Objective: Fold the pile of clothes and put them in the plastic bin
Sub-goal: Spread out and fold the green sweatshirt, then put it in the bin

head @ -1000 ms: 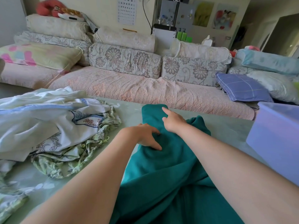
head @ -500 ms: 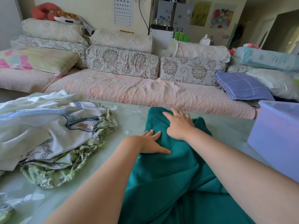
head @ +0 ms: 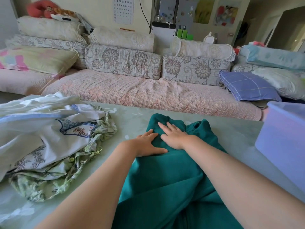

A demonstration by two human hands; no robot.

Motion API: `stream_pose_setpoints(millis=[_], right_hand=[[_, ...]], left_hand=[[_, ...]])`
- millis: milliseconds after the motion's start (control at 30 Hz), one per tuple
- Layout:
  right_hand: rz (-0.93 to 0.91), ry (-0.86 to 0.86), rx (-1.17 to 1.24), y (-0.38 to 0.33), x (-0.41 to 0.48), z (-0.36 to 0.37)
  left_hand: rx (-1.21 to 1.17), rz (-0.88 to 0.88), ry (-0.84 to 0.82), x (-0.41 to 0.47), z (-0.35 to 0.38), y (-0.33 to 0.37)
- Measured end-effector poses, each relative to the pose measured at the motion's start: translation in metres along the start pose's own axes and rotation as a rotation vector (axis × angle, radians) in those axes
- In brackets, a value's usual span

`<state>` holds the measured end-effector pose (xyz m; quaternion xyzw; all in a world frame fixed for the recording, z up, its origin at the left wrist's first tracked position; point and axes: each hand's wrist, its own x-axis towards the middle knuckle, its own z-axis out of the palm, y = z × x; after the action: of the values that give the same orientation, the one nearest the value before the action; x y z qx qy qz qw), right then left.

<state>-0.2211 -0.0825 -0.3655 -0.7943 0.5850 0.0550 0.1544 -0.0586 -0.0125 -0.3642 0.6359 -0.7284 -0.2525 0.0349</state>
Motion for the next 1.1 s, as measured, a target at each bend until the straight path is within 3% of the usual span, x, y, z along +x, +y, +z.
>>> stream_pose_setpoints(millis=[200,300,500,633,767,900,1100], right_hand=[[-0.009,0.048,-0.151,-0.004,-0.034,-0.013],[-0.116,0.142,-0.065,-0.013,-0.076,-0.014],[-0.13,0.058,-0.078,-0.002,-0.143,0.003],[-0.173,0.222,-0.084,-0.008,-0.168,-0.001],[-0.297,0.38,0.007,-0.028,-0.209,0.0],[-0.337,0.249,-0.002,-0.044,-0.249,0.011],[-0.433,-0.02,-0.084,-0.048,-0.291,0.043]], left_hand=[[0.12,-0.047,0.008,-0.013,-0.001,0.015],[0.154,-0.057,0.049,-0.025,0.0,0.02],[0.154,-0.073,0.155,-0.078,-0.008,0.027],[0.133,-0.03,0.204,-0.122,-0.017,0.035],[0.162,-0.033,0.049,-0.165,-0.021,0.044],[0.115,-0.139,-0.186,-0.197,-0.007,0.039],[0.28,-0.163,-0.215,-0.227,-0.004,0.039]])
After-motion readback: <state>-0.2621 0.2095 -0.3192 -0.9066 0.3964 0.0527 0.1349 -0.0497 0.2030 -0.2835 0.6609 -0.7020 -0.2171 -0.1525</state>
